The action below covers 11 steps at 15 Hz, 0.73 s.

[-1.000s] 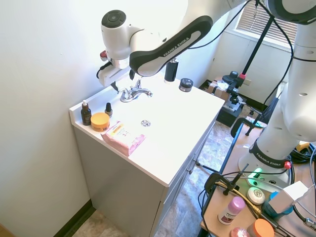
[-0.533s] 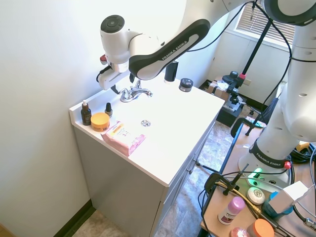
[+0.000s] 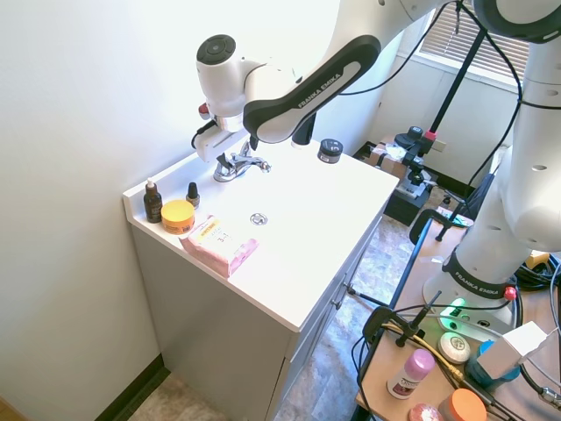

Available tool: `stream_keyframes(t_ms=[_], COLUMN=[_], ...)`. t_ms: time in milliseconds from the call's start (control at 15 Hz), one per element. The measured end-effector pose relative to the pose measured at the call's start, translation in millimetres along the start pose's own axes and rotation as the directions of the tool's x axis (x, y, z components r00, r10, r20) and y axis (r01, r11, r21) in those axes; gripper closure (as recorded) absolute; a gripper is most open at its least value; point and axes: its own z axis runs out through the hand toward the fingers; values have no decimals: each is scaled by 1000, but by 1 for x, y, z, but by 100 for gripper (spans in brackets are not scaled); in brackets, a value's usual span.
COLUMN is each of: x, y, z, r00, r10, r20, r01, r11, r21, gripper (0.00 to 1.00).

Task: Turn on the hot water

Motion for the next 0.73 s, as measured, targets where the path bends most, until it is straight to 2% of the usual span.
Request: stream_keyframes(t_ms=[267,400,467,600,733], x=[9,12,11,3,1], y=[27,42,47,53,74], z=[-22,-23,-23,-31,-49], r00=[1000,1000,999,992,972], r10=[13,15,14,-48,-146], r20=[5,18,36,115,186], r01=[-13,-15,-14,46,138], r11=[1000,1000,1000,999,989], r21=[9,-3,-7,17,53], gripper=[0,0,0,0,0])
